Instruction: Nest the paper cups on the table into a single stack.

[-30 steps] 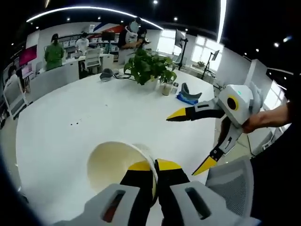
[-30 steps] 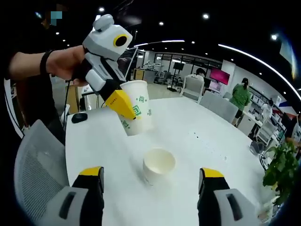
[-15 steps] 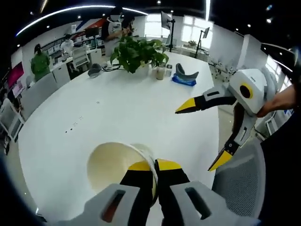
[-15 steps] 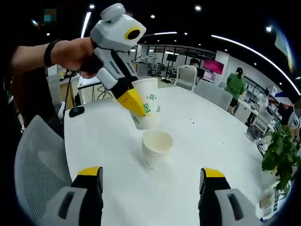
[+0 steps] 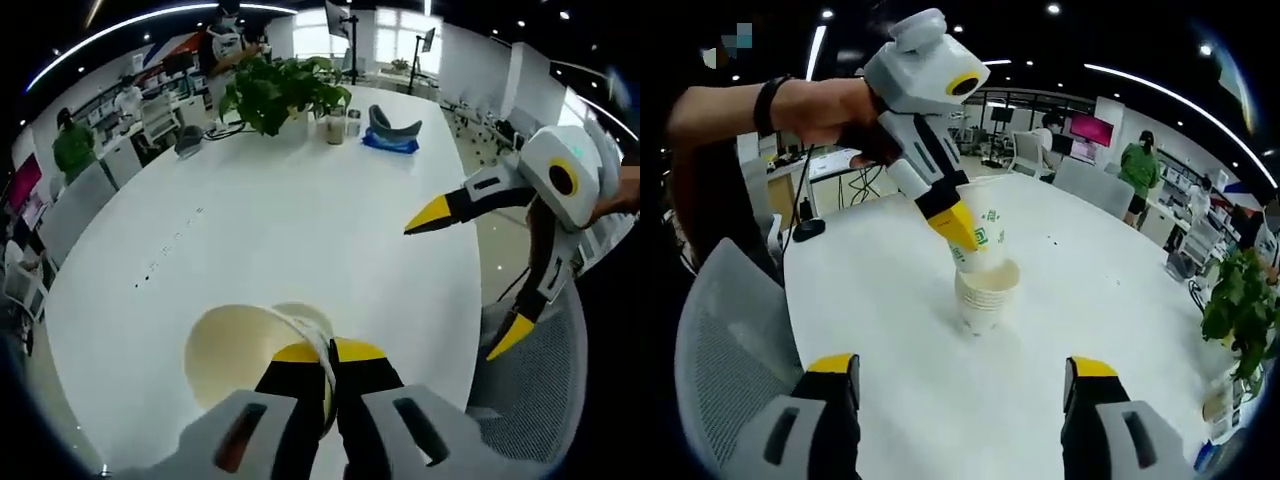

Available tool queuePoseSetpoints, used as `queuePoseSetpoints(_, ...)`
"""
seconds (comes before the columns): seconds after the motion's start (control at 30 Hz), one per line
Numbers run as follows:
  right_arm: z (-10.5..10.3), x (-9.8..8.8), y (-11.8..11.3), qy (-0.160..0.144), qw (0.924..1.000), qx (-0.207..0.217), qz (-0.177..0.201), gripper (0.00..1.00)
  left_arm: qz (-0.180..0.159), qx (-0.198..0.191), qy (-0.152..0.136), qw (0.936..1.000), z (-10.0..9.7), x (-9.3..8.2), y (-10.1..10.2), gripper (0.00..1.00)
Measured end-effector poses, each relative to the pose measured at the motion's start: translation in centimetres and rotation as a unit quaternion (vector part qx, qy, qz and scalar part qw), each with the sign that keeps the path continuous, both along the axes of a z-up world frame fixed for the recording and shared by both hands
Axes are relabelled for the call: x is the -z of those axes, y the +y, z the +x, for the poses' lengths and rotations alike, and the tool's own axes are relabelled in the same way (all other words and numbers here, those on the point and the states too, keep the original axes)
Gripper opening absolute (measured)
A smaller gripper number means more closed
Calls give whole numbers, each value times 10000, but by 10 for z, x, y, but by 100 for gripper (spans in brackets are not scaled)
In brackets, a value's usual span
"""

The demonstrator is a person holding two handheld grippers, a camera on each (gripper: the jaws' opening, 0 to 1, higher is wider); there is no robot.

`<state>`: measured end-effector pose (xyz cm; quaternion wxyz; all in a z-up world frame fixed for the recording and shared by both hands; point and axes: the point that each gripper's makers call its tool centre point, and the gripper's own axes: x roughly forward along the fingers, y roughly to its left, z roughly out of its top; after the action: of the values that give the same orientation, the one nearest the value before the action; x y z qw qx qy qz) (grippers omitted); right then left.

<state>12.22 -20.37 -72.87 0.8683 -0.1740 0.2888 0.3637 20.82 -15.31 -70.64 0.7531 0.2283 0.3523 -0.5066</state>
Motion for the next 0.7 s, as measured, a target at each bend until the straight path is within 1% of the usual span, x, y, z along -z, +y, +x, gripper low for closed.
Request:
queuePoseSetpoints(0.23, -2, 0, -4, 22, 10000, 22, -8, 85, 52, 23, 19, 10000, 2, 1, -2, 0)
queuePoseSetpoints(0.37, -1, 1, -5, 41, 10000, 36, -1, 85, 91, 15, 39, 9999, 5, 5, -1, 0)
queuePoseSetpoints(0.7, -1, 8, -5, 103, 9999, 7, -7, 84, 185, 71, 61, 9998, 0, 10, -2, 0)
